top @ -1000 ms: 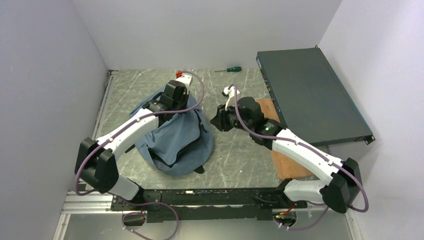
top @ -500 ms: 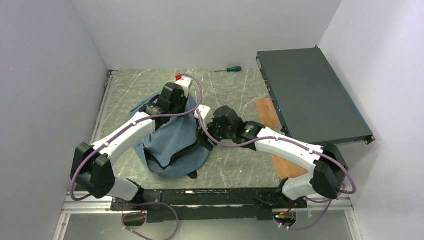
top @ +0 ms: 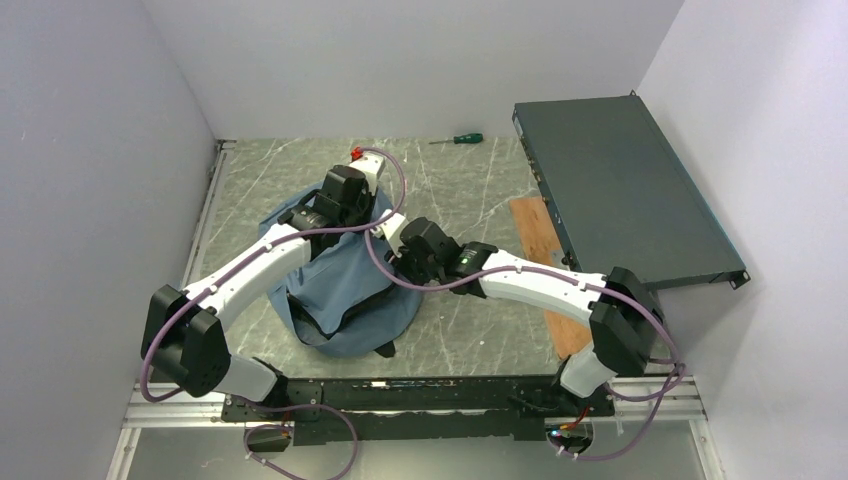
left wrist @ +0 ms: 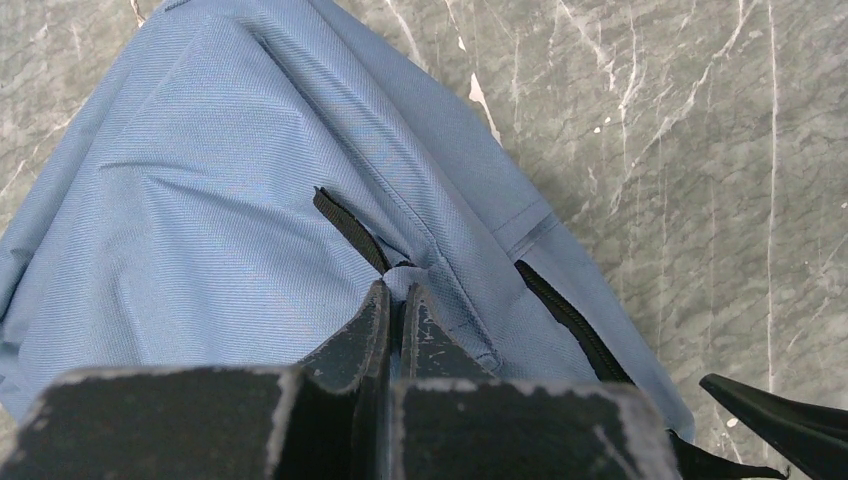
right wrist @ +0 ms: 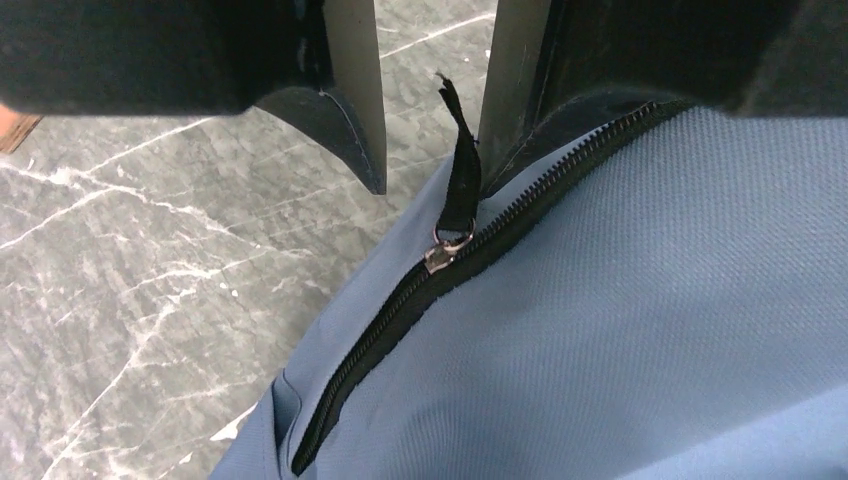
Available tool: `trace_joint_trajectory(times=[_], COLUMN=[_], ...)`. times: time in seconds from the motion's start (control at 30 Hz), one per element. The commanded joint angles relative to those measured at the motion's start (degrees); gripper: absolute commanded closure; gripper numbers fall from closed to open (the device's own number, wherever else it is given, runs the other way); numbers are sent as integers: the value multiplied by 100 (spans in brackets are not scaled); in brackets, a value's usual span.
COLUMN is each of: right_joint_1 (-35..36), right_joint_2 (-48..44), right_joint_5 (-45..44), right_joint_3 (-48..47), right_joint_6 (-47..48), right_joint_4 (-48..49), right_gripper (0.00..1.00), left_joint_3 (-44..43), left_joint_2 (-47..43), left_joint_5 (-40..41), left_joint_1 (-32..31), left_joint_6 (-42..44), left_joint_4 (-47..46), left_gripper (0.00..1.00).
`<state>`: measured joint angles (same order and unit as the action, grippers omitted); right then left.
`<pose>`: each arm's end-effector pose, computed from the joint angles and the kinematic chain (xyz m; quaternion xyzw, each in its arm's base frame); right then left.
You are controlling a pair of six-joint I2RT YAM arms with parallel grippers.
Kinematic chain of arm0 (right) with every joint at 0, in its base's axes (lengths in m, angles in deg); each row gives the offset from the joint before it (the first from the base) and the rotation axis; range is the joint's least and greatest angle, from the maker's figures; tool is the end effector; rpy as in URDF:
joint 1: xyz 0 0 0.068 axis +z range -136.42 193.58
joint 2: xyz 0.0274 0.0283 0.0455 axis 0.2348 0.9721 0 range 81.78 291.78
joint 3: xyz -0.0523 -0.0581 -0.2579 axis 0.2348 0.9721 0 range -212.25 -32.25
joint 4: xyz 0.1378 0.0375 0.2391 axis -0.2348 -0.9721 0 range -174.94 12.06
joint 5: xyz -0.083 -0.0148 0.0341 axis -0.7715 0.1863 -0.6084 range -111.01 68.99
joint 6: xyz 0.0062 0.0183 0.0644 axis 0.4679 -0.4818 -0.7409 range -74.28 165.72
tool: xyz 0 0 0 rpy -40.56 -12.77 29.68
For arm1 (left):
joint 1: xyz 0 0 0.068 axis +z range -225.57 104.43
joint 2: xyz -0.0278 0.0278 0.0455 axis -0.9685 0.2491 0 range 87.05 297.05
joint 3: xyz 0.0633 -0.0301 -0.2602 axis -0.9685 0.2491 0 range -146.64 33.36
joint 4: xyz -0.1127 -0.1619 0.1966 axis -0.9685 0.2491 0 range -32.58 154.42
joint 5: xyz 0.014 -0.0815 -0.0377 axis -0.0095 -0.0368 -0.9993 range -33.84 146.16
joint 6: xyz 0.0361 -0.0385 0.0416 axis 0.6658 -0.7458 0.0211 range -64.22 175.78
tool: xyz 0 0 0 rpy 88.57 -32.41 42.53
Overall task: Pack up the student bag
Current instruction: Zip the student bag at the center of the board.
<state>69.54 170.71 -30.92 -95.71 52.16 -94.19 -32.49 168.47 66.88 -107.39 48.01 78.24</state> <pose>0.2164 0.3041 0.2306 -0.4407 0.7960 0.0990 0.4030 0.3049 -0.1774 0.2831 0.1440 0.8780 -0.0736 0.4506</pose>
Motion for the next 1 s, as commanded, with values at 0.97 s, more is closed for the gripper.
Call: trace_joint_trajectory(times=[0.97], right_joint_1=[470], right_joint_2=[-1253], right_joint_5=[4400], right_joint_3=[1282], right_joint_6=[-2633], right_joint_4=[1857], right_gripper=[100], left_joint_3=[-704], left_joint_2=[428], left_joint_5=[380], left_joint_1=[411], left_joint_6=[39], left_joint_4=[-101], left_gripper=[100])
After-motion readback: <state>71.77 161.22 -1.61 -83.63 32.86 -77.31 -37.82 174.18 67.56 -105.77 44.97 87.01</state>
